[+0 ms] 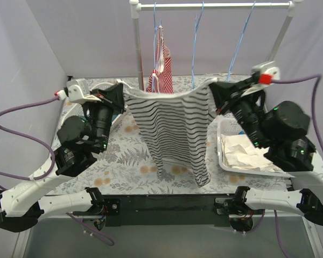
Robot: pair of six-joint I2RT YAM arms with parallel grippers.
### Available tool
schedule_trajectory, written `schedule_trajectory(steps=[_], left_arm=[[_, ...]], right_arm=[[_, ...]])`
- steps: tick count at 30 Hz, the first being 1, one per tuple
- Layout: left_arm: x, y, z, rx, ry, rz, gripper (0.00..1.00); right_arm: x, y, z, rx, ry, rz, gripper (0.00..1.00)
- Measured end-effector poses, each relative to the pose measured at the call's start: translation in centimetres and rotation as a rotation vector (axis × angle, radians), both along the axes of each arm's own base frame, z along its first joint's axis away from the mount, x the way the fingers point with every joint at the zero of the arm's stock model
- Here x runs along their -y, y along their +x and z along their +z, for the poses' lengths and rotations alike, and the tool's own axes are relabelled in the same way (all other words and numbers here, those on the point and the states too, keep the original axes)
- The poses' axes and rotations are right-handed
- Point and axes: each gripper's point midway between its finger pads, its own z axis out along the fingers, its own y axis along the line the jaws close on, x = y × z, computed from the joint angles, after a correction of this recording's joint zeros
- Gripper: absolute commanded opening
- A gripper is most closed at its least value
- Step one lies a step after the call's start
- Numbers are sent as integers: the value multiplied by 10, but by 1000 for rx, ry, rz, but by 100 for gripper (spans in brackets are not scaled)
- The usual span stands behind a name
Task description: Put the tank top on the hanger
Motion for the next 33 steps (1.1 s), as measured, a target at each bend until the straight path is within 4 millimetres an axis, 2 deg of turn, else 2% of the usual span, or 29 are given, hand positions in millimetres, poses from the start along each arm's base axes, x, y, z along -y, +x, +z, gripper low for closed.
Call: schedule_trajectory(steps=[3, 5, 6, 8, 9, 10, 11, 12, 14, 16, 18, 21, 25, 28, 33], left_arm=[[9, 3, -63, -112, 37, -21, 0], [17, 3, -111, -198, 53, -42, 0], [23, 2, -157, -280, 77, -58, 0], [31, -1, -219, -404, 114, -82, 0], [36, -4, -253, -471, 119, -101, 4], [40, -12, -303, -571, 119, -120, 14], [39, -20, -343, -653, 146, -123, 31], [38, -29, -379, -741, 143, -134, 47], [38, -39, -407, -824, 127, -139, 56], [41, -41, -405, -831, 84, -153, 65], [40, -42, -390, -802, 31, -168, 65], [38, -41, -354, -739, -30, -192, 66], [32, -43, -305, -662, -59, -226, 66], [29, -44, -293, -646, -44, -228, 66], [33, -41, -245, -560, -1, -270, 66]], right_arm=[[-26, 5, -73, -102, -81, 44, 1], [-42, 4, -145, -209, -148, 81, 4], [-51, 2, -208, -313, -199, 98, 6], [-53, -7, -302, -482, -305, 105, 7], [-49, -13, -343, -563, -350, 104, 12], [-42, -23, -385, -661, -383, 105, 23], [-34, -32, -417, -741, -413, 100, 35], [-31, -42, -435, -812, -415, 110, 47], [-33, -49, -443, -869, -391, 131, 59], [-35, -53, -443, -890, -386, 147, 65], [-35, -57, -437, -901, -398, 161, 66], [-37, -57, -412, -874, -363, 183, 68], [-29, -58, -385, -827, -308, 191, 69], [-26, -57, -381, -815, -303, 180, 69], [-20, -53, -382, -808, -314, 145, 70]])
